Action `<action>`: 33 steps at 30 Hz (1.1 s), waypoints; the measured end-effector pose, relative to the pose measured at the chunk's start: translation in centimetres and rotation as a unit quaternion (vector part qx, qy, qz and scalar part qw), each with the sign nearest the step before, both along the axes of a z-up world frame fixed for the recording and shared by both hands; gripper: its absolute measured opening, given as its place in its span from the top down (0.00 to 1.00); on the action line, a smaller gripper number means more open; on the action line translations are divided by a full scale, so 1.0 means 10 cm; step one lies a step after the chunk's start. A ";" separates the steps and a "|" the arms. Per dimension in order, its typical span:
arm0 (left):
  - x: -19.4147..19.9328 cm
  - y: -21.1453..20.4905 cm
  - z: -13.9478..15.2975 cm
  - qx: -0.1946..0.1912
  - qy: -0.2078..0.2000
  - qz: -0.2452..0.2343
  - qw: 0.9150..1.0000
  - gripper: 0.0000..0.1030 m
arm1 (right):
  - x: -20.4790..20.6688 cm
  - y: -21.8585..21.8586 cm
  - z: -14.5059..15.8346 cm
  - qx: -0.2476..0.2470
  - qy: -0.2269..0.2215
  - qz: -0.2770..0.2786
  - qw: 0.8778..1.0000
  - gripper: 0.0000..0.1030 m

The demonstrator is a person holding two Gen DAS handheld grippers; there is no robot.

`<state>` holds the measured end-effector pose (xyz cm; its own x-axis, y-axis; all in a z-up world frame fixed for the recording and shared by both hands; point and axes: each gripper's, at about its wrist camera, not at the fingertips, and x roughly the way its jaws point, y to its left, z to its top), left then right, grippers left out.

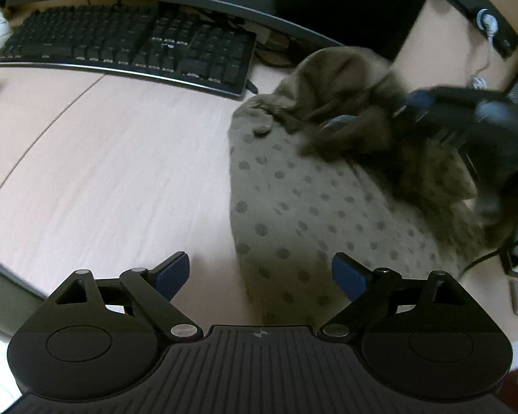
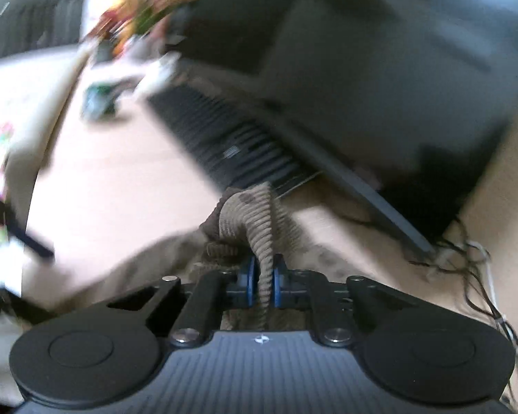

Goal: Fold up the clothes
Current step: 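Grasp the brown ribbed bow with the right tool while the left tool grips the dress edge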

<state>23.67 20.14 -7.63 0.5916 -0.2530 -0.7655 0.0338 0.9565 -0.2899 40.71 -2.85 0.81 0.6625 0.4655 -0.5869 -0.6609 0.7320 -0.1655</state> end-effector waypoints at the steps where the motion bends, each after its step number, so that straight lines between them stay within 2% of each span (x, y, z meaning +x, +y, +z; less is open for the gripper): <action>1: 0.06 -0.03 -0.01 0.007 -0.001 0.003 1.000 0.17 | 0.05 -0.05 0.03 0.003 0.003 -0.004 1.000 0.90; 3: 0.14 -0.11 -0.02 0.027 0.002 0.006 1.000 0.30 | 0.11 -0.12 0.05 0.005 0.010 -0.008 1.000 0.90; 8: 0.27 -0.28 -0.07 0.034 0.016 0.000 0.999 0.30 | 0.13 -0.15 -0.02 0.008 0.025 -0.002 1.000 0.90; 11: 0.31 -0.37 -0.08 0.048 0.011 -0.009 0.999 0.30 | 0.13 -0.14 -0.05 0.009 0.028 -0.005 1.000 0.90; 13: 0.34 -0.43 -0.08 0.064 0.007 -0.015 0.998 0.35 | 0.16 -0.12 -0.07 0.009 0.030 -0.008 0.999 0.90; 15: 0.35 -0.46 -0.08 0.083 0.002 -0.022 0.996 0.55 | 0.18 -0.13 -0.09 0.010 0.031 -0.011 0.999 0.90; 16: 0.36 -0.48 -0.08 0.089 0.001 -0.026 0.996 0.59 | 0.20 -0.14 -0.09 0.010 0.032 -0.014 0.999 0.90; 18: 0.36 -0.48 -0.07 0.094 0.000 -0.034 0.995 0.78 | 0.23 -0.16 -0.09 0.012 0.035 -0.018 0.999 0.90; 21: 0.34 -0.50 -0.03 0.104 -0.010 -0.046 0.993 0.86 | 0.27 -0.18 -0.10 0.017 0.039 -0.023 0.999 0.90; 24: 0.24 -0.61 0.08 0.129 -0.047 -0.070 0.988 0.89 | 0.30 -0.22 -0.10 0.023 0.043 -0.028 0.998 0.90; 28: 0.09 -0.91 0.21 0.172 -0.099 -0.133 0.971 0.90 | 0.34 -0.27 -0.09 0.030 0.053 -0.033 0.998 0.90; 31: 0.05 -1.14 0.15 0.177 -0.098 -0.181 0.963 0.90 | 0.35 -0.27 -0.09 0.032 0.055 -0.027 0.998 0.90; 33: 0.05 -1.24 0.05 0.171 -0.085 -0.199 0.961 0.90 | 0.32 -0.26 -0.08 0.033 0.056 -0.010 0.998 0.90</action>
<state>24.14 7.76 -7.16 0.6241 -0.2354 -0.7451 0.4360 0.8962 0.0821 43.95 -5.41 0.04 0.6048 0.4924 -0.6260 -0.6573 0.7524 -0.0433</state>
